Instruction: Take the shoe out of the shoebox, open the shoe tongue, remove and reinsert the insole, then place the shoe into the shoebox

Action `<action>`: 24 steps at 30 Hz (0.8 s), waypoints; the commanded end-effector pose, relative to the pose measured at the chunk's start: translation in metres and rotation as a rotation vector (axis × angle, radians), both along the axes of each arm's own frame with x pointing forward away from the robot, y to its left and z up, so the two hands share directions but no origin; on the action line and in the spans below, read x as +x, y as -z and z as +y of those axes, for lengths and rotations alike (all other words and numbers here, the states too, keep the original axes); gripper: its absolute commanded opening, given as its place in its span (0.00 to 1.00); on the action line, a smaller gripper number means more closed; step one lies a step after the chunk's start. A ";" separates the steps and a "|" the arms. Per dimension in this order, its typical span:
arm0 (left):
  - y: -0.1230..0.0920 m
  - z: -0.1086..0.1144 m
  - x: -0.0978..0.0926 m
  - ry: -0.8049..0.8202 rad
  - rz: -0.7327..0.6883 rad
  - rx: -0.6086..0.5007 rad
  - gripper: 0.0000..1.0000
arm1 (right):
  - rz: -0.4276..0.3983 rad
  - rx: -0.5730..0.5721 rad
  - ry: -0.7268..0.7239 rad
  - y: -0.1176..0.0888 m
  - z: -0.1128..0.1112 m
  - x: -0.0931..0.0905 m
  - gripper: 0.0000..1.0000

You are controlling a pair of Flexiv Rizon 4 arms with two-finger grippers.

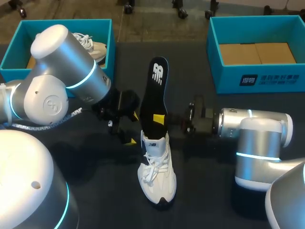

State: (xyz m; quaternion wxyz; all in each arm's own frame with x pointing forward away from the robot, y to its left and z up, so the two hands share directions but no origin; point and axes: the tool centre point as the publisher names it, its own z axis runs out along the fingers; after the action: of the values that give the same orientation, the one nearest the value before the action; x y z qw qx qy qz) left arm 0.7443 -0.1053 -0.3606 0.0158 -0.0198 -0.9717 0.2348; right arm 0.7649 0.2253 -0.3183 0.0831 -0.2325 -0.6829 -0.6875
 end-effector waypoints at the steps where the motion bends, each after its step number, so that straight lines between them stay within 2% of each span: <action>1: 0.001 0.000 0.000 0.000 -0.001 -0.001 1.00 | 0.016 -0.012 -0.016 0.004 -0.003 -0.003 0.00; 10: 0.001 0.000 0.000 0.000 -0.001 -0.001 1.00 | 0.066 -0.008 -0.040 0.019 -0.009 -0.012 0.00; 24: 0.001 0.000 0.000 0.000 -0.001 -0.001 1.00 | 0.165 -0.039 -0.102 0.033 -0.003 -0.020 0.00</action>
State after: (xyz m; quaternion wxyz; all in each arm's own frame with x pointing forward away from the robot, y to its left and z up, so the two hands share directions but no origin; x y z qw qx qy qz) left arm 0.7443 -0.1053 -0.3606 0.0158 -0.0198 -0.9717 0.2349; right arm 0.7442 0.2188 -0.3469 0.1628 -0.2565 -0.6917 -0.6552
